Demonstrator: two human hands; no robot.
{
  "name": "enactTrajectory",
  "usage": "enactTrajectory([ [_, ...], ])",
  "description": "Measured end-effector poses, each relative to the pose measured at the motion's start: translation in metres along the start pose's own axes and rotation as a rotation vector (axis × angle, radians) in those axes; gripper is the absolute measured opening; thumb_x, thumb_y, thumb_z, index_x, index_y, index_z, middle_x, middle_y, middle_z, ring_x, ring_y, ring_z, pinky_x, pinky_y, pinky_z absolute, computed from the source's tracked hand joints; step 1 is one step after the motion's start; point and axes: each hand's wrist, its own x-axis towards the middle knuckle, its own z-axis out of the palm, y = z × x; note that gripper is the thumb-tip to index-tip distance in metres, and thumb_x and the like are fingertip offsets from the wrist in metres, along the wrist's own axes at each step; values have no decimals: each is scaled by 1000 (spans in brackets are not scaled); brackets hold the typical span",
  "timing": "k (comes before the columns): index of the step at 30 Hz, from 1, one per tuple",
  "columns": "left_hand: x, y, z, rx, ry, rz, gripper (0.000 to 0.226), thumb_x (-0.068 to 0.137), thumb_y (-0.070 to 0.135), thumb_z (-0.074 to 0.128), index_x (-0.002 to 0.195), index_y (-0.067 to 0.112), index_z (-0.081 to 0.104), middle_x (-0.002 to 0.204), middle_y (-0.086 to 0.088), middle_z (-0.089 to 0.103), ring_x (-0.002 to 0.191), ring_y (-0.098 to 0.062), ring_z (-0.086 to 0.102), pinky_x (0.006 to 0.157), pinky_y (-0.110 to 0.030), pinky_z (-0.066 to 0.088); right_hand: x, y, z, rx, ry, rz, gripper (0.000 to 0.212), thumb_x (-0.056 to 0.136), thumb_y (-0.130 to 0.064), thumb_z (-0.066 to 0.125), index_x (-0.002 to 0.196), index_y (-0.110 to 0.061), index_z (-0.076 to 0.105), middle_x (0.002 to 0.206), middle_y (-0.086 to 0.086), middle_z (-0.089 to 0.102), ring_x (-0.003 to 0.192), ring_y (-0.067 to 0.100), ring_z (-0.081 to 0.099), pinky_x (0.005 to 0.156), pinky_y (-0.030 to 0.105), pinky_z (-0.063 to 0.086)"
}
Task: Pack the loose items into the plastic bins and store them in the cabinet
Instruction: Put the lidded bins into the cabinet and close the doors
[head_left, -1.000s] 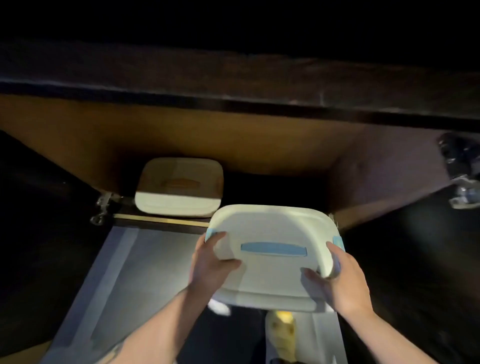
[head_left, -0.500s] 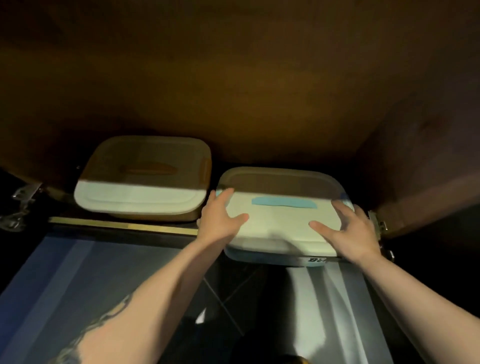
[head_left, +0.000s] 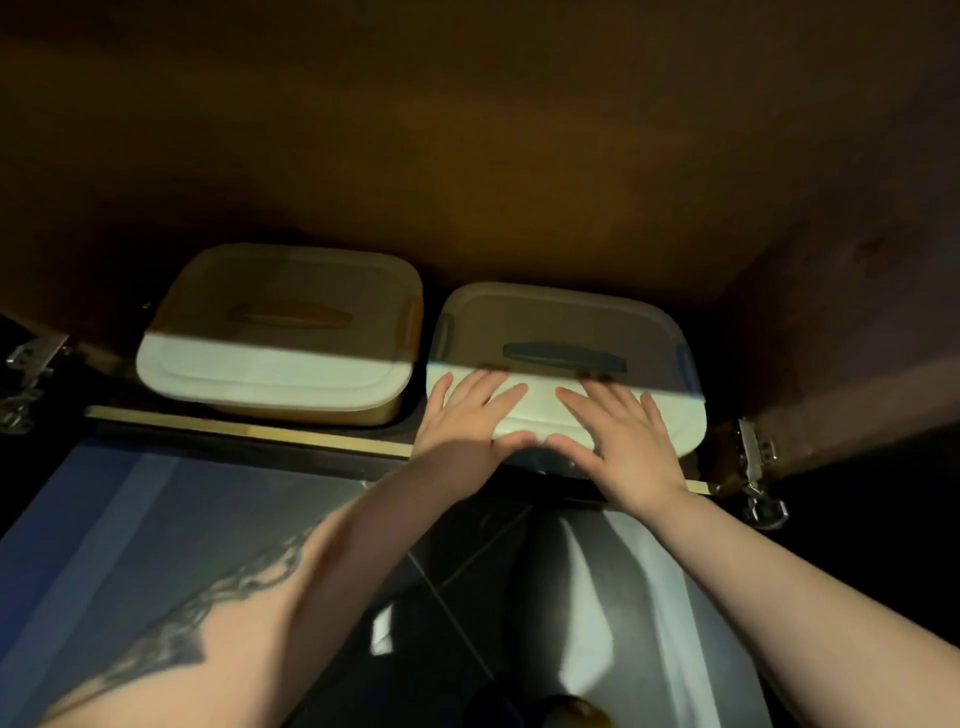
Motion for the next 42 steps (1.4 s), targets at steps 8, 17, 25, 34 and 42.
enactTrajectory([
  [8,-35,33,-65,-163,-205,-260,55,91,28,49,143,27,31,154,0,27,140,-24,23,113,-37,21,-23,-55,-73,11,-329,179,51,89,-29,51,137,-29,35,150,7,29,132,30,34,99,42,38],
  [17,-173,63,-284,-241,-46,-451,45,86,25,52,131,31,49,135,5,51,123,-17,46,102,-30,38,-118,-169,-254,-28,-444,0,64,85,-33,54,145,-29,32,155,1,23,138,26,29,108,34,31],
  [25,-273,62,-464,-209,134,-657,44,86,22,53,130,26,53,135,2,52,124,-19,47,105,-29,35,-145,-294,-404,-36,-342,-335,57,89,-34,55,142,-30,34,147,-4,32,134,23,31,105,37,35],
  [34,-454,6,-538,-334,690,-1228,46,88,20,58,133,25,50,149,0,36,135,-20,37,110,-38,35,-169,-486,-440,-5,-301,-764,55,90,-37,49,143,-31,35,148,-5,35,135,20,31,110,34,28],
  [42,-581,-113,-555,-446,677,-1407,47,96,27,47,142,25,38,154,0,27,140,-22,30,114,-42,27,-203,-666,-383,32,-377,-909,61,94,-35,48,148,-37,20,159,-8,11,146,14,6,116,37,9],
])
